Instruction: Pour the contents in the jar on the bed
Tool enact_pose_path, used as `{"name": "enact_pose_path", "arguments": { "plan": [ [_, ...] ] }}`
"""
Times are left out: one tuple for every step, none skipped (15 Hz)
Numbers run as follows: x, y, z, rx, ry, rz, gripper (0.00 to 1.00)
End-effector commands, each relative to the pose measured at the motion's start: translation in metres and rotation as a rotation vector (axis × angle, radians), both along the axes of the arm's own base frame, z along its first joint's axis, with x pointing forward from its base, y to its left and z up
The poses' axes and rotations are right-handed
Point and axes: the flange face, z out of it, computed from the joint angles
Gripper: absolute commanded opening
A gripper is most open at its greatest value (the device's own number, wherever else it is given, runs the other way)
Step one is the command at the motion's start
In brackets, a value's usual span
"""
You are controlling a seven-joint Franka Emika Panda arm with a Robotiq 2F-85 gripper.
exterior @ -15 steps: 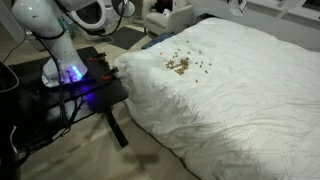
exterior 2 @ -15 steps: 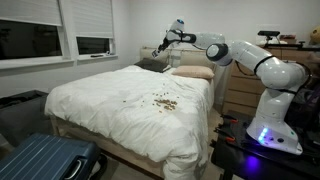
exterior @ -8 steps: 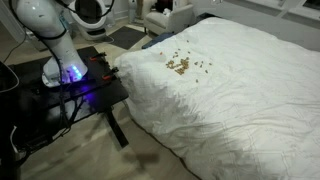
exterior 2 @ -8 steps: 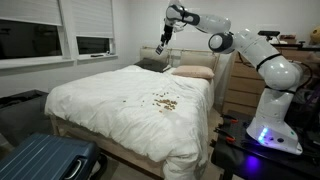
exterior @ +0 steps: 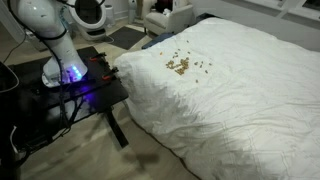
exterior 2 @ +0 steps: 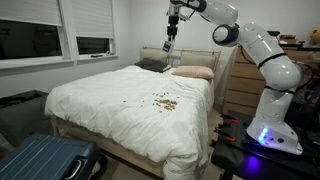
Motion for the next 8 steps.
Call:
{"name": "enact_pose_path", "arguments": {
  "plan": [
    [-0.007,-0.001,-0.018,0.061,0.106,-0.002,0.45],
    [-0.006,0.000,-0.028,0.075,0.134,0.004,0.45],
    [-0.005,0.002,-0.035,0.082,0.155,0.009,0.45],
    [-0.003,0.004,-0.045,0.094,0.177,0.015,0.45],
    [-0.002,0.005,-0.052,0.104,0.200,0.016,0.45],
    [0.002,0.006,-0.062,0.109,0.210,0.021,0.45],
    [0.008,0.008,-0.070,0.101,0.210,0.023,0.45],
    [0.013,0.011,-0.080,0.097,0.219,0.028,0.45]
  ]
}}
